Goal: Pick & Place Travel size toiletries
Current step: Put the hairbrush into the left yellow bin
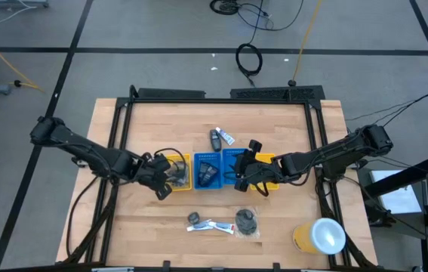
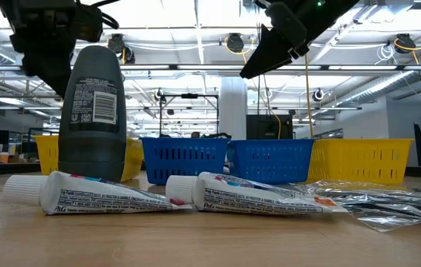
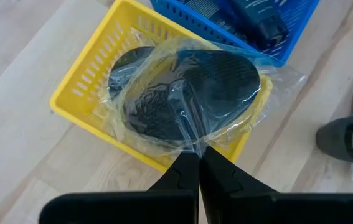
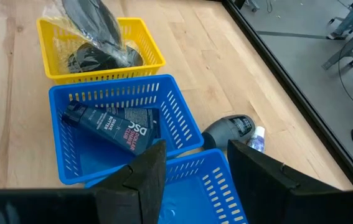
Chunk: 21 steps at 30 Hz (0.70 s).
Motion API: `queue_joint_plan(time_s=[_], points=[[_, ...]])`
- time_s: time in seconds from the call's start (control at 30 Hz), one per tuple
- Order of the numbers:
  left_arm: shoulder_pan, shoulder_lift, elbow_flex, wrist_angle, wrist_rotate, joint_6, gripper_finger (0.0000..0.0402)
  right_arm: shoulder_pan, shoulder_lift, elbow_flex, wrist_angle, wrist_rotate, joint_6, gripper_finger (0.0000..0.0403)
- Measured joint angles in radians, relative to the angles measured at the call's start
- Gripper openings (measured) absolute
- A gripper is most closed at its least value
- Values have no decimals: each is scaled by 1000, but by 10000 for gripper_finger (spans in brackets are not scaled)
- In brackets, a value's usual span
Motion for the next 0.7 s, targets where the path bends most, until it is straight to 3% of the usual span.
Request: queue_joint_plan(time_s=[0.23,0.57,0.63,0.7], points=[[1,1,0,0,18,-34,8,0,0,0,0,0,0,167],[1,0,0,-3,7,-13,89,0,0,0,0,-1,1,167],[0,-10,0,5,19,4,101,0,0,0,0,-48,15,167],[-3,-12,0,24,19,19,111,0,0,0,-1,-162,25,167]])
